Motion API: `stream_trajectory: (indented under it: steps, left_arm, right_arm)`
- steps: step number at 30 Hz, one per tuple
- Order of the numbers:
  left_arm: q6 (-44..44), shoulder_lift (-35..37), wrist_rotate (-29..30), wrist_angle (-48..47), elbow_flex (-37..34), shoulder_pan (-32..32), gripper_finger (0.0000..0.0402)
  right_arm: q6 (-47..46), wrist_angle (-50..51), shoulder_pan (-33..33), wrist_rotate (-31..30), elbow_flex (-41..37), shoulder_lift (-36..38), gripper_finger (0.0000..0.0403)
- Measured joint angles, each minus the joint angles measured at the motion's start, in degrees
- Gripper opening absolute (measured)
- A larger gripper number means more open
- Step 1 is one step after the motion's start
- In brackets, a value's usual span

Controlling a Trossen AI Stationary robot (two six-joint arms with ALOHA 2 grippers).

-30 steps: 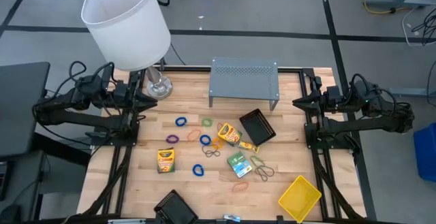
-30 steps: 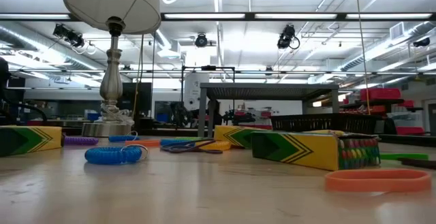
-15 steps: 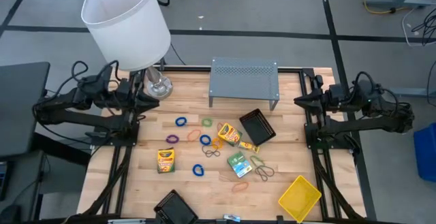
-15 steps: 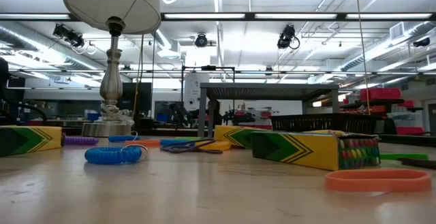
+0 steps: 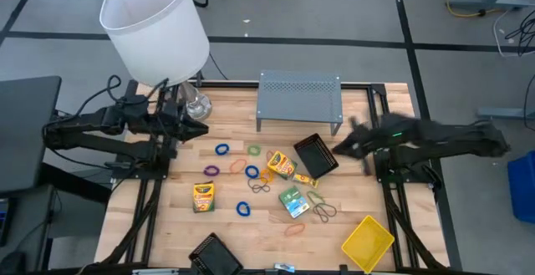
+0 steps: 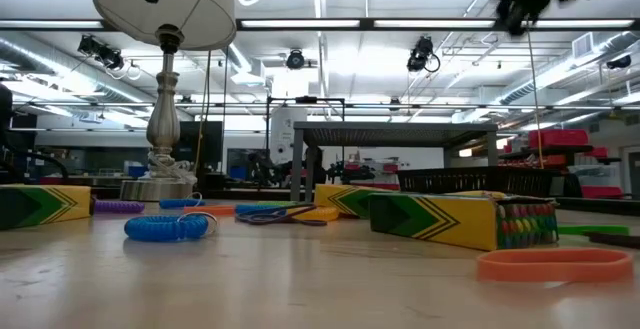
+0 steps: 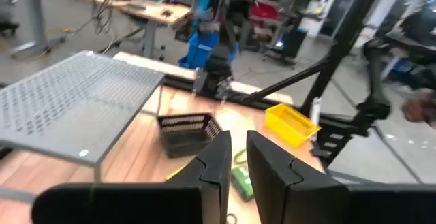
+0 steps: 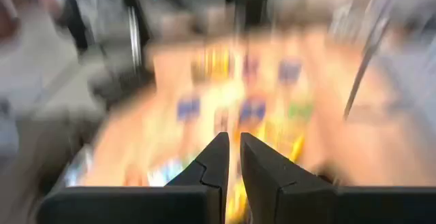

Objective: Pick & Place Office Desk Supplies
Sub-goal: Put the yellow crayon box into the top black bin

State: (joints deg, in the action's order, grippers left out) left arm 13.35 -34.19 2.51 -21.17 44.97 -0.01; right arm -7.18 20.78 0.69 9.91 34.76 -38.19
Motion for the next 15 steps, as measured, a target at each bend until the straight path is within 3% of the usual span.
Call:
stream_trajectory:
  steps: [2, 6, 10, 15]
  left_arm:
    - [-0.9, -2.4, -0.4, -0.2, 0.0, 0.0, 0.0055]
    - [-2.1, -8.5, -7.3, -3.0, 0.0, 0.0, 0.0055]
    - [-2.9, -16.1, -12.9, -4.7, -0.1, -1.2, 0.0055]
    - [-4.7, -24.4, -11.5, -5.0, -0.1, -3.2, 0.0065]
  right_arm:
    - [-0.9, -5.5, 1.3, 1.1, -2.2, -6.5, 0.0048]
    - [-1.0, -12.7, 5.1, 1.1, -1.5, -17.3, 0.0048]
    - [1.8, -12.6, 9.4, -1.2, 3.6, -25.3, 0.0048]
    - [3.7, -6.3, 13.6, -5.5, 10.6, -33.5, 0.0074]
